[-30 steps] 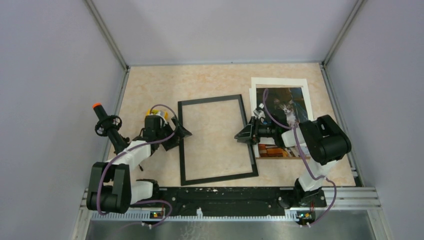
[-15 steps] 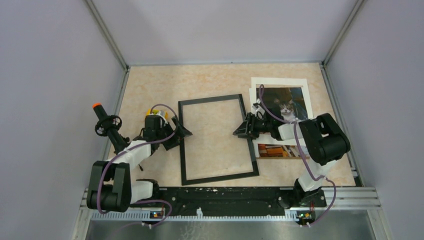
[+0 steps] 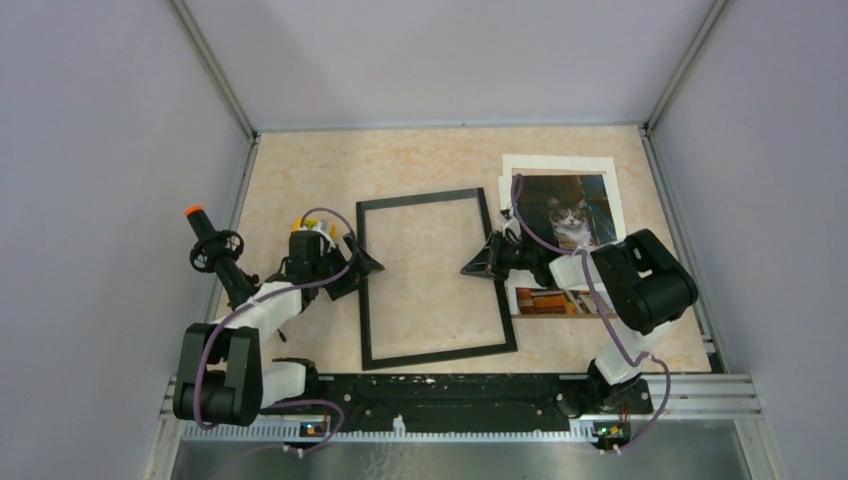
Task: Put the photo into the frame
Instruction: Place the photo frame item in the photo frame.
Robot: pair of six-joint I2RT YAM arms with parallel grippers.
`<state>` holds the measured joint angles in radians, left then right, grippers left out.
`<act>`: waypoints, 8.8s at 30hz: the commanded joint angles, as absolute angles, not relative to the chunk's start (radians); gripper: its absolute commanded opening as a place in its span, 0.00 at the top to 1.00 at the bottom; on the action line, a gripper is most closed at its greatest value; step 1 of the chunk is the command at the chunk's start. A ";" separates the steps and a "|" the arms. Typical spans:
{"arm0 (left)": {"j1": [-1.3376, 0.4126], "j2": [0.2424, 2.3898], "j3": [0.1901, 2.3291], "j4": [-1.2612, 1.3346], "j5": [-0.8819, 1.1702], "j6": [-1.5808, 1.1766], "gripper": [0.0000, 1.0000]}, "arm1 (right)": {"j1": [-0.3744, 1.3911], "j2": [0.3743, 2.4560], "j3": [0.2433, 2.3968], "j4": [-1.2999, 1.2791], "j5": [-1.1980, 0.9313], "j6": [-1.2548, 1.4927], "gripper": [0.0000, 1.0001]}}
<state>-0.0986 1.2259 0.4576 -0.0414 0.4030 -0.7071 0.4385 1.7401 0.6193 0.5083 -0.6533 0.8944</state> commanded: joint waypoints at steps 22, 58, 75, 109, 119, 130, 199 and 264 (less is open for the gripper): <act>-0.100 1.214 0.436 -0.026 0.443 -0.699 0.01 | 0.414 1.681 0.671 0.482 -0.914 0.850 1.00; -0.030 1.192 0.361 0.095 0.494 -0.806 0.01 | 0.375 1.679 0.567 0.686 -1.041 1.066 1.00; 0.029 1.166 0.313 0.139 0.564 -0.813 0.02 | 0.348 1.711 0.539 0.842 -1.103 1.186 1.00; 0.029 1.173 0.321 0.129 0.581 -0.803 0.02 | 0.363 1.807 0.528 0.893 -1.089 1.150 1.00; 0.028 1.166 0.307 0.128 0.586 -0.804 0.02 | 0.365 1.732 0.581 0.617 -0.946 0.903 1.00; 0.029 1.173 0.299 0.139 0.588 -0.808 0.02 | 0.377 1.661 0.595 0.534 -0.905 0.828 1.00; 0.029 1.272 0.400 0.028 0.591 -0.675 0.02 | 0.351 1.631 0.638 0.375 -0.731 0.724 0.30; -0.072 1.189 0.522 -0.119 0.466 -0.764 0.02 | 0.327 1.766 0.483 1.374 -0.885 1.131 1.00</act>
